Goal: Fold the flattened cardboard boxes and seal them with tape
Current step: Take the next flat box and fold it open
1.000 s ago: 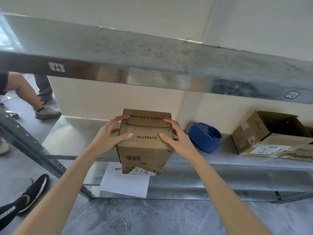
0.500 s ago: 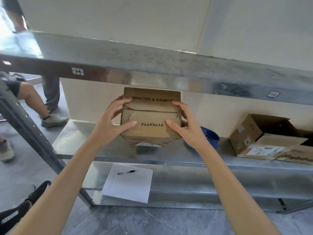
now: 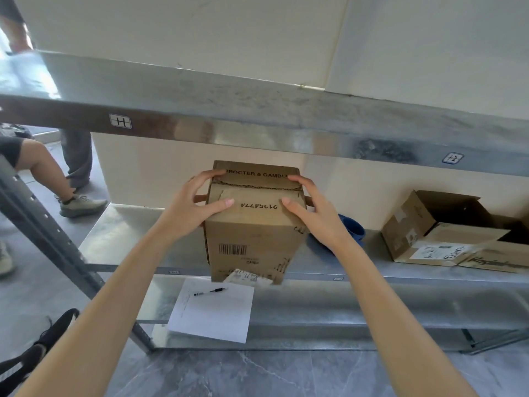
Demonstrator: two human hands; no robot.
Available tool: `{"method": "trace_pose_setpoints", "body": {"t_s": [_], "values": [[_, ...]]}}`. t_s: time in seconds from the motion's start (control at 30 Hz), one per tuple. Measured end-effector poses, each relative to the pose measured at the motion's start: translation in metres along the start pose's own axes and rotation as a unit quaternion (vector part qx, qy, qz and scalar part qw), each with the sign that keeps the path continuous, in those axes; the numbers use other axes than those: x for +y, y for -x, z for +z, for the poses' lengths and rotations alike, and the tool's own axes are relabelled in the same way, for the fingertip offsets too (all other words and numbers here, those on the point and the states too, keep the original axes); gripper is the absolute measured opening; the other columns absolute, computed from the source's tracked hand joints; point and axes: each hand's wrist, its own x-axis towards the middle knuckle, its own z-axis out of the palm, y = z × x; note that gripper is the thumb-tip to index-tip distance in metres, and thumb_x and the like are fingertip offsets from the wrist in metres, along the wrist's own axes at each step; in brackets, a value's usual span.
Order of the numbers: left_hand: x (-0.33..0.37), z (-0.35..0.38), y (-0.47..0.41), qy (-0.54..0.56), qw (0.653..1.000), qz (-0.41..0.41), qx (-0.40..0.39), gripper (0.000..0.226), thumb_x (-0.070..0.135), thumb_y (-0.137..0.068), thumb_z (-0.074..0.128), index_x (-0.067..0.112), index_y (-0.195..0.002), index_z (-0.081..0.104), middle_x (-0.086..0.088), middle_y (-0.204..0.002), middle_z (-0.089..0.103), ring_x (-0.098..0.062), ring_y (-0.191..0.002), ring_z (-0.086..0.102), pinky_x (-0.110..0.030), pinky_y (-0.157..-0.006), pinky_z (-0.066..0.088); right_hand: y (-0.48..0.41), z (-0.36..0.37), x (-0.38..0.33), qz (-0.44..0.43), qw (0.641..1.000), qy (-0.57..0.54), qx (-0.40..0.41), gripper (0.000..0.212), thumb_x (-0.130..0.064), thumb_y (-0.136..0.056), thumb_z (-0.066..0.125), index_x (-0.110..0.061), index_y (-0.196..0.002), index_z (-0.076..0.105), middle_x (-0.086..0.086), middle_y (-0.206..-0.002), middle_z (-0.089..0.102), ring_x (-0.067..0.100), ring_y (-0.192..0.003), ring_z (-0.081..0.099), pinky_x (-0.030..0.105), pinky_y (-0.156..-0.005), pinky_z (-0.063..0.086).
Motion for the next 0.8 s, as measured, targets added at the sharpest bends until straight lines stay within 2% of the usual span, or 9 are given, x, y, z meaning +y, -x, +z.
{"method": "trace_pose_setpoints", "body": {"t_s": [0.1,0.23,0.37,0.57,0.63,0.73,0.8], "values": [[-0.009,0.002,-0.003,0.013,1.000,-0.022,-0.010,0.066,0.055,-0.075,0.078,0.042,-0.134,0.053,0.030,-0.135,0.050,-0.012,-0.128,0.053,-0.050,-0.105,0.048,-0.008,0.001,0.006,0.015,1.000,0.011,-0.008,0.046,-0.056,-0.088,0.064,-0.053,-0.131,0.045,-0.013,-0.143,0.050,0.021,-0.131,0.049,0.052,-0.103,0.047],[-0.031,0.029,0.003,0.006,0.999,-0.032,-0.003,0.068,0.038,-0.078,0.080,0.035,-0.138,0.050,0.012,-0.146,0.045,-0.003,-0.136,0.041,-0.039,-0.118,0.036,-0.011,0.005,0.030,0.045,0.999,0.027,0.004,0.044,-0.045,-0.089,0.069,-0.056,-0.124,0.046,-0.015,-0.140,0.053,0.020,-0.129,0.051,0.053,-0.103,0.046],[-0.039,0.054,-0.008,-0.015,1.000,-0.006,0.002,0.068,0.036,-0.077,0.083,0.038,-0.137,0.051,0.012,-0.148,0.041,0.004,-0.133,0.042,-0.029,-0.115,0.035,-0.013,0.000,0.050,0.065,0.997,0.016,0.032,0.046,-0.046,-0.089,0.069,-0.057,-0.126,0.044,-0.015,-0.143,0.049,0.021,-0.132,0.048,0.052,-0.107,0.044],[-0.036,0.054,-0.037,-0.003,1.000,-0.028,0.014,0.067,0.031,-0.079,0.083,0.034,-0.138,0.052,0.006,-0.148,0.044,-0.007,-0.134,0.044,-0.030,-0.114,0.038,-0.034,-0.008,0.045,0.077,0.995,0.031,0.051,0.043,-0.056,-0.087,0.066,-0.063,-0.123,0.044,-0.019,-0.139,0.053,0.018,-0.129,0.051,0.051,-0.103,0.047],[-0.035,0.052,-0.040,-0.004,1.000,-0.028,0.014,0.067,0.031,-0.078,0.083,0.034,-0.138,0.053,0.007,-0.147,0.046,-0.001,-0.132,0.045,-0.024,-0.111,0.040,-0.036,-0.010,0.043,0.082,0.995,0.030,0.049,0.043,-0.054,-0.087,0.068,-0.060,-0.123,0.046,-0.018,-0.137,0.056,0.017,-0.128,0.053,0.049,-0.102,0.049],[-0.038,0.047,-0.034,-0.011,1.000,-0.027,0.006,0.065,0.038,-0.076,0.084,0.041,-0.134,0.055,0.013,-0.142,0.049,0.015,-0.124,0.044,-0.004,-0.097,0.039,-0.030,-0.011,0.045,0.077,0.995,0.032,0.051,0.044,-0.051,-0.085,0.072,-0.055,-0.123,0.050,-0.017,-0.130,0.062,0.017,-0.120,0.059,0.049,-0.098,0.051],[-0.042,0.045,-0.023,-0.019,0.999,-0.043,0.004,0.064,0.047,-0.074,0.083,0.047,-0.131,0.055,0.020,-0.140,0.050,0.017,-0.123,0.044,-0.003,-0.093,0.040,-0.024,-0.010,0.048,0.077,0.995,0.047,0.042,0.044,-0.054,-0.084,0.071,-0.054,-0.123,0.052,-0.017,-0.128,0.063,0.017,-0.118,0.061,0.047,-0.098,0.051]]}}
